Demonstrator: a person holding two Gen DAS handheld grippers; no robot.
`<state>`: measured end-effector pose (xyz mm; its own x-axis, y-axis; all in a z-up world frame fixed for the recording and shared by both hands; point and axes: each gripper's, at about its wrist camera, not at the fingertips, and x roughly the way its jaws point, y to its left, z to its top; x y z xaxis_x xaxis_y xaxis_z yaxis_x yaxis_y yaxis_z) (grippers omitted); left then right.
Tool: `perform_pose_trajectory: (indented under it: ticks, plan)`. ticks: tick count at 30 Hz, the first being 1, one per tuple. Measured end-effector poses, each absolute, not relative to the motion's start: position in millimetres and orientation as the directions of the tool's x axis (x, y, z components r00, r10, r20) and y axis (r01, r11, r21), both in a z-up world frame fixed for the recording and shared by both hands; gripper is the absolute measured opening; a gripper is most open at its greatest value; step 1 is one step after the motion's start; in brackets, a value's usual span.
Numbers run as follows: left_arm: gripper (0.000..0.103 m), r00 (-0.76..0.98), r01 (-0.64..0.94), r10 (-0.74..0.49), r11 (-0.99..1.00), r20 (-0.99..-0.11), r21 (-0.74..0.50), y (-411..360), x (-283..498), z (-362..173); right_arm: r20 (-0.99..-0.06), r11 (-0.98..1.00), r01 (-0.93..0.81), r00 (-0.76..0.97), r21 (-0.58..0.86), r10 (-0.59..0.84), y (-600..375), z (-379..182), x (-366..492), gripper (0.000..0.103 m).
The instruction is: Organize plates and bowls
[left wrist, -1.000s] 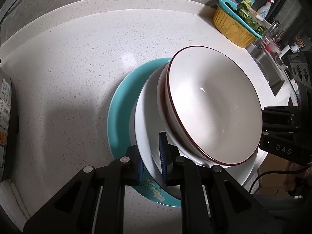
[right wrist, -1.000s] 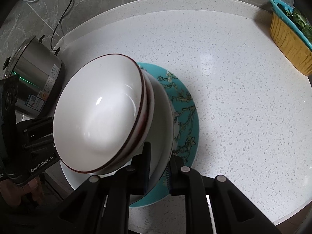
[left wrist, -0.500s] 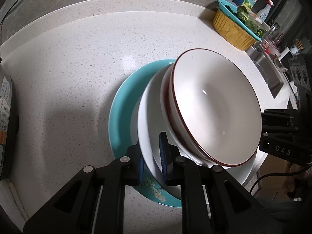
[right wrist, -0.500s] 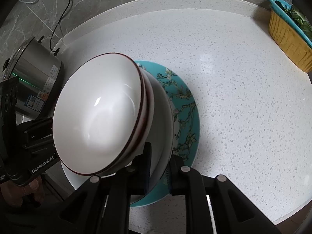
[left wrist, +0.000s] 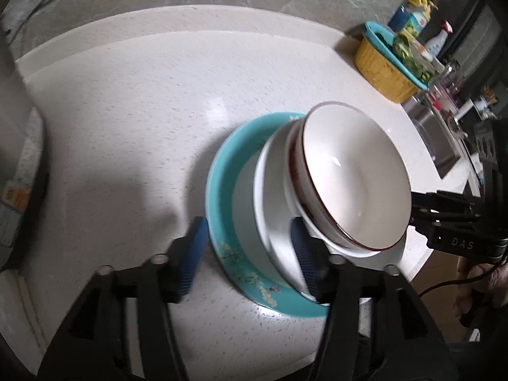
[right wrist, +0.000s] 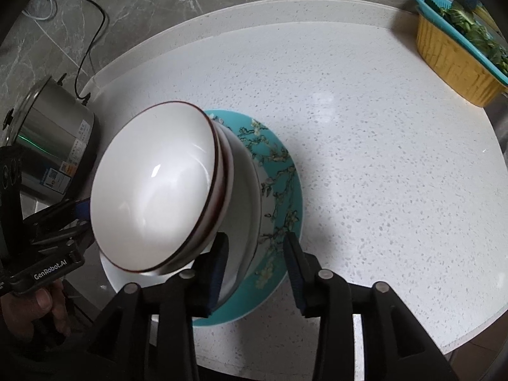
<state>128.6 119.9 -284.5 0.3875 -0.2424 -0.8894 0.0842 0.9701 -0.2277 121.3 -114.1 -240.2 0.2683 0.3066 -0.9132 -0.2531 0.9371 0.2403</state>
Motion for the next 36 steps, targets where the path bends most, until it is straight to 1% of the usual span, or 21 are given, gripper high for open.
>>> perform_pose_trajectory:
  ticks: [1, 2, 3, 4, 5, 6, 7, 8, 9, 12, 13, 16, 18, 21, 23, 25, 26, 28, 30, 32, 36]
  plan:
    - [0.063, 0.399, 0.072, -0.237, 0.971, -0.886, -0.227, 123, 126, -280, -0.910, 0.938, -0.248, 0.276, 0.243, 0.309, -117, -238, 120, 0.054]
    - [0.076, 0.419, 0.056, -0.228, 0.973, -0.879, -0.225, 128, 122, -273, -0.908, 0.938, -0.245, 0.282, 0.245, 0.311, -120, -237, 119, 0.056]
    - [0.085, 0.439, 0.048, -0.230, 0.971, -0.869, -0.233, 131, 119, -268, -0.904, 0.938, -0.241, 0.289, 0.249, 0.314, -123, -234, 118, 0.061]
    - [0.100, 0.462, 0.041, -0.229, 0.970, -0.857, -0.238, 133, 116, -260, -0.899, 0.938, -0.237, 0.301, 0.254, 0.320, -129, -230, 117, 0.068]
    - [0.103, 0.486, 0.032, -0.220, 0.972, -0.846, -0.234, 134, 111, -253, -0.892, 0.937, -0.235, 0.314, 0.258, 0.325, -134, -227, 115, 0.073]
    - [0.103, 0.503, 0.025, -0.209, 0.974, -0.839, -0.227, 134, 108, -246, -0.884, 0.936, -0.232, 0.332, 0.263, 0.330, -138, -223, 113, 0.083]
    - [0.103, 0.517, 0.016, -0.196, 0.976, -0.833, -0.219, 132, 104, -240, -0.872, 0.935, -0.232, 0.354, 0.268, 0.338, -143, -218, 110, 0.086]
    - [0.103, 0.527, 0.010, -0.185, 0.977, -0.829, -0.212, 130, 99, -235, -0.861, 0.933, -0.233, 0.373, 0.273, 0.345, -149, -214, 106, 0.086]
    - [0.103, 0.537, 0.006, -0.171, 0.980, -0.826, -0.199, 125, 94, -228, -0.852, 0.932, -0.233, 0.388, 0.279, 0.352, -155, -210, 102, 0.088]
    - [0.103, 0.568, 0.006, -0.142, 0.986, -0.811, -0.168, 110, 75, -209, -0.822, 0.927, -0.226, 0.433, 0.300, 0.371, -169, -202, 88, 0.103]
    - [0.103, 0.582, 0.002, -0.120, 0.989, -0.804, -0.145, 103, 66, -200, -0.804, 0.923, -0.227, 0.453, 0.312, 0.384, -177, -198, 80, 0.103]
    - [0.103, 0.603, -0.015, -0.041, 0.998, -0.797, -0.063, 80, 43, -178, -0.792, 0.928, -0.222, 0.484, 0.298, 0.371, -186, -190, 64, 0.103]
    - [0.103, 0.620, -0.023, -0.006, 0.999, -0.784, -0.026, 64, 30, -164, -0.764, 0.927, -0.222, 0.524, 0.303, 0.375, -193, -179, 52, 0.103]
    - [0.103, 0.609, -0.069, 0.049, 0.998, -0.792, 0.009, 49, 16, -149, -0.716, 0.925, -0.232, 0.586, 0.301, 0.380, -200, -158, 37, 0.103]
    - [0.103, 0.602, -0.121, 0.081, 0.993, -0.794, 0.009, 44, 6, -141, -0.695, 0.933, -0.232, 0.623, 0.275, 0.360, -201, -140, 28, 0.103]
    - [0.103, 0.590, -0.168, 0.129, 0.985, -0.797, 0.035, 39, -4, -136, -0.664, 0.953, -0.219, 0.683, 0.211, 0.304, -203, -116, 13, 0.103]
    - [0.103, 0.583, -0.171, 0.126, 0.985, -0.802, 0.030, 37, -7, -133, -0.654, 0.959, -0.208, 0.702, 0.192, 0.283, -204, -109, 8, 0.103]
    - [0.103, 0.568, -0.132, 0.055, 0.991, -0.821, -0.025, 35, -10, -130, -0.624, 0.980, -0.145, 0.755, 0.140, 0.201, -208, -89, -4, 0.103]
    - [0.103, 0.570, -0.109, 0.010, 0.992, -0.821, -0.063, 34, -13, -126, -0.578, 0.986, -0.091, 0.801, 0.140, 0.156, -213, -70, -17, 0.103]
    - [0.103, 0.579, -0.114, 0.040, 0.993, -0.814, -0.032, 32, -15, -119, -0.546, 0.981, -0.067, 0.822, 0.183, 0.158, -219, -60, -27, 0.103]
    - [0.103, 0.603, -0.124, 0.092, 0.992, -0.792, 0.021, 38, -16, -99, -0.547, 0.968, -0.032, 0.820, 0.249, 0.167, -219, -48, -29, 0.103]
